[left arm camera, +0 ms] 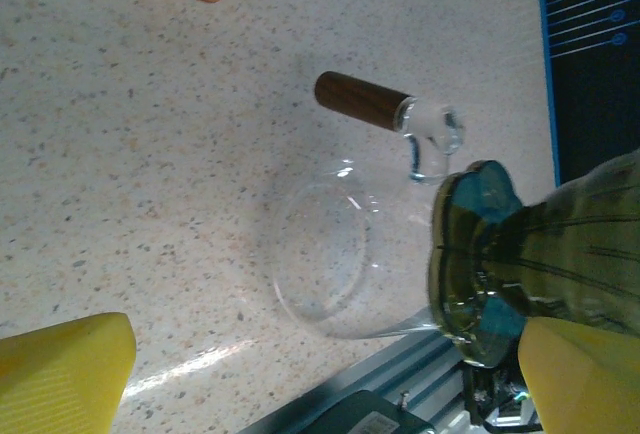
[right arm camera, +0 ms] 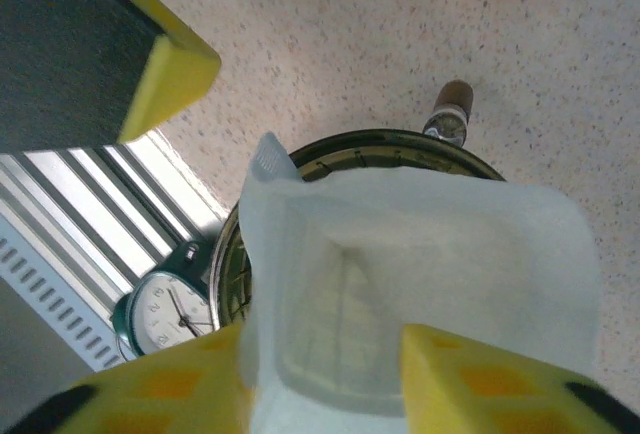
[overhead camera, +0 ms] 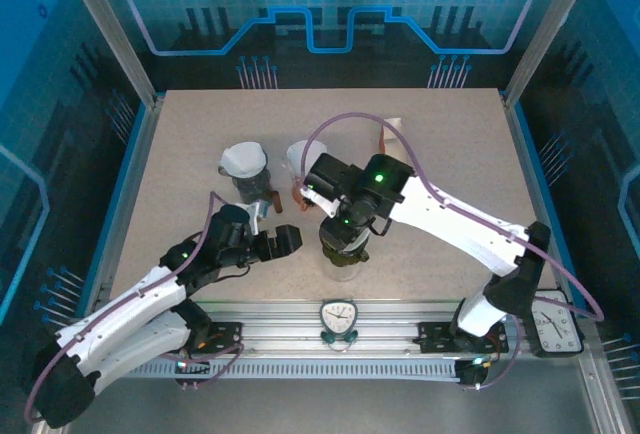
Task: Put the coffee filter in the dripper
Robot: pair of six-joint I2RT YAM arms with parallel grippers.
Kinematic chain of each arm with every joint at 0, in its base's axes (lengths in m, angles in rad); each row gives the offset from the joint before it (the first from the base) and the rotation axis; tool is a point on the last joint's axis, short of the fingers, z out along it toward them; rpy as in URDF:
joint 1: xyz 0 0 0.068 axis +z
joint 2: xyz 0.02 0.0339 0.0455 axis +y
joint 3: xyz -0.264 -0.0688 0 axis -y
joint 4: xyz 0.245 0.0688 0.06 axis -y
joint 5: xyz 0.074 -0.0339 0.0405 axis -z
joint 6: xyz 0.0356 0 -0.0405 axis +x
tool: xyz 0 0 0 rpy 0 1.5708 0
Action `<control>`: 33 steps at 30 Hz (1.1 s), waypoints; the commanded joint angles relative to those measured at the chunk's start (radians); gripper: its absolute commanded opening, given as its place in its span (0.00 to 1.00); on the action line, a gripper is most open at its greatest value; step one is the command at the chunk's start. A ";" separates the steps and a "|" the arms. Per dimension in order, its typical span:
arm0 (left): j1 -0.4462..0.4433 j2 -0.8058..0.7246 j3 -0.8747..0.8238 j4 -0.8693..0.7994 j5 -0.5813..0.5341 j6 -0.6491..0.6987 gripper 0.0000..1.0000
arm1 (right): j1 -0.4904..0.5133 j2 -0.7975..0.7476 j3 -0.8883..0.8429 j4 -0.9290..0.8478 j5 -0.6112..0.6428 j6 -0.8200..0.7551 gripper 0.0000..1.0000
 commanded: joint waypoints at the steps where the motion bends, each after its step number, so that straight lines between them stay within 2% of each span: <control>1: 0.009 -0.006 0.052 0.027 0.050 0.018 0.99 | -0.005 -0.073 -0.015 0.036 0.009 0.012 0.51; 7: 0.007 0.028 0.154 0.013 0.096 0.061 0.90 | -0.015 -0.186 -0.080 0.107 0.083 0.051 0.62; 12: -0.034 0.112 0.265 -0.047 0.100 0.124 0.83 | -0.087 -0.255 -0.201 0.169 0.161 0.086 0.62; 16: -0.098 0.166 0.319 -0.092 0.056 0.168 0.70 | -0.152 -0.301 -0.290 0.237 0.103 0.089 0.53; 23: -0.103 0.198 0.296 -0.063 0.065 0.156 0.49 | -0.171 -0.289 -0.360 0.268 0.060 0.079 0.30; 28: -0.103 0.214 0.276 -0.026 0.072 0.142 0.43 | -0.171 -0.286 -0.400 0.298 0.043 0.077 0.17; 33: -0.103 0.228 0.265 -0.004 0.083 0.135 0.41 | -0.168 -0.279 -0.413 0.311 0.038 0.079 0.14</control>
